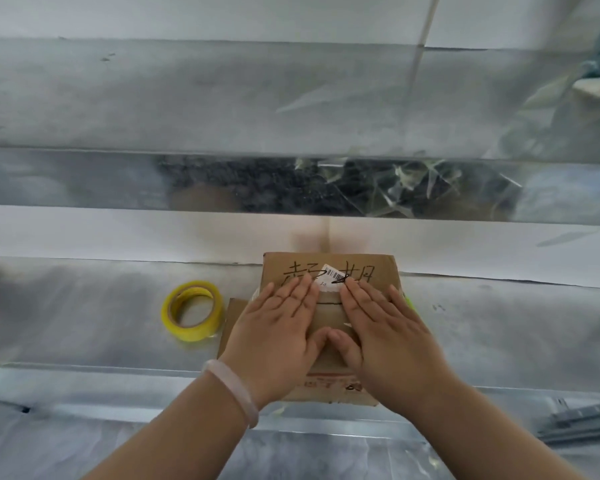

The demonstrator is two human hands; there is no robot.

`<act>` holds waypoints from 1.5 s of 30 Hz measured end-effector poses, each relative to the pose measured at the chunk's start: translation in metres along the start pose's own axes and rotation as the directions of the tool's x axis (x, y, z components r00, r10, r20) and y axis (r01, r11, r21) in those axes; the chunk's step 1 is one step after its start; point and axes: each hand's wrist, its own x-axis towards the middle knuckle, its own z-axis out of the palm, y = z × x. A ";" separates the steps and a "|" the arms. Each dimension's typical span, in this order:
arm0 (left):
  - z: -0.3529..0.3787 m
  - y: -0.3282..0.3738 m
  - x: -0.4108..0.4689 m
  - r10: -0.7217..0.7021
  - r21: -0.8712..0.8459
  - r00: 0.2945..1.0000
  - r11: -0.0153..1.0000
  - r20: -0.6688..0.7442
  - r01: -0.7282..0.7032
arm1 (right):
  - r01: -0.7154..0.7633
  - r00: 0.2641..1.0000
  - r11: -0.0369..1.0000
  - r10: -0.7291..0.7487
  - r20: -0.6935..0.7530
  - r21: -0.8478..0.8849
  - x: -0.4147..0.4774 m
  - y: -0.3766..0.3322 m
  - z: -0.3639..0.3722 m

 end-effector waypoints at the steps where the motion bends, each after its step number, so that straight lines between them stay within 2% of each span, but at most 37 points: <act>1: 0.000 0.003 -0.001 -0.046 -0.002 0.999 0.999 0.007 0.046 | -0.037 0.998 0.999 0.037 -0.042 0.002 0.000 -0.001 0.001; 3: 0.000 0.007 -0.002 -0.127 -0.025 0.992 0.992 0.015 0.127 | -0.095 0.994 0.995 0.096 -0.052 0.019 0.000 -0.002 0.000; 4: -0.001 0.008 -0.001 -0.171 -0.075 0.985 0.982 0.014 0.171 | -0.142 0.990 0.986 0.142 0.008 0.090 0.001 -0.001 -0.001; 6: -0.006 0.004 0.002 -0.290 -0.290 0.957 0.915 0.014 0.281 | -0.284 0.959 0.914 0.263 0.107 0.289 0.005 0.003 -0.013; 9: -0.013 0.002 0.006 -0.429 -0.590 0.902 0.717 0.047 0.371 | -0.459 0.884 0.678 0.416 0.214 0.575 0.013 0.019 -0.019; 12: -0.014 0.000 0.010 -0.476 -0.687 0.864 0.574 0.165 0.447 | -0.519 0.845 0.506 0.427 0.323 0.689 0.020 0.028 -0.018; 14: -0.011 -0.008 0.016 -0.492 -0.756 0.833 0.437 0.253 0.488 | -0.527 0.827 0.386 0.437 0.354 0.757 0.023 0.031 -0.017; 16: -0.008 -0.014 0.020 -0.524 -0.816 0.790 0.272 0.319 0.510 | -0.532 0.818 0.350 0.447 0.362 0.771 0.025 0.031 -0.014; 17: -0.008 -0.013 0.021 -0.535 -0.818 0.782 0.262 0.320 0.513 | -0.538 0.815 0.374 0.460 0.352 0.756 0.026 0.029 -0.013; 19: -0.008 -0.008 0.022 -0.561 -0.776 0.786 0.365 0.257 0.514 | -0.559 0.800 0.447 0.511 0.314 0.699 0.028 0.024 -0.014; 21: -0.011 -0.003 0.023 -0.598 -0.749 0.776 0.417 0.200 0.514 | -0.564 0.796 0.506 0.544 0.266 0.653 0.029 0.019 -0.017; 24: -0.011 -0.004 0.024 -0.617 -0.724 0.765 0.439 0.187 0.531 | -0.536 0.810 0.535 0.545 0.218 0.653 0.030 0.020 -0.017; 27: -0.009 -0.007 0.025 -0.610 -0.730 0.772 0.444 0.178 0.519 | -0.494 0.831 0.520 0.517 0.203 0.697 0.030 0.024 -0.016; 29: -0.008 -0.008 0.024 -0.606 -0.758 0.777 0.422 0.173 0.498 | -0.487 0.834 0.491 0.508 0.217 0.723 0.029 0.026 -0.016; 31: -0.005 -0.008 0.023 -0.609 -0.809 0.770 0.347 0.190 0.474 | -0.497 0.826 0.442 0.505 0.251 0.747 0.027 0.029 -0.018; 35: -0.010 -0.008 0.017 -0.606 -0.922 0.735 0.008 0.303 0.386 | -0.513 0.803 0.260 0.483 0.350 0.818 0.020 0.033 -0.018; 36: -0.008 -0.009 0.016 -0.587 -0.914 0.730 -0.044 0.350 0.403 | -0.512 0.799 0.217 0.475 0.368 0.831 0.018 0.033 -0.018; 40: -0.006 -0.012 0.012 -0.497 -0.879 0.762 -0.004 0.415 0.476 | -0.529 0.802 0.134 0.402 0.442 0.838 0.015 0.033 -0.017; 45: -0.012 -0.011 0.012 -0.499 -0.868 0.786 0.123 0.365 0.481 | -0.557 0.787 0.052 0.352 0.507 0.829 0.012 0.036 -0.021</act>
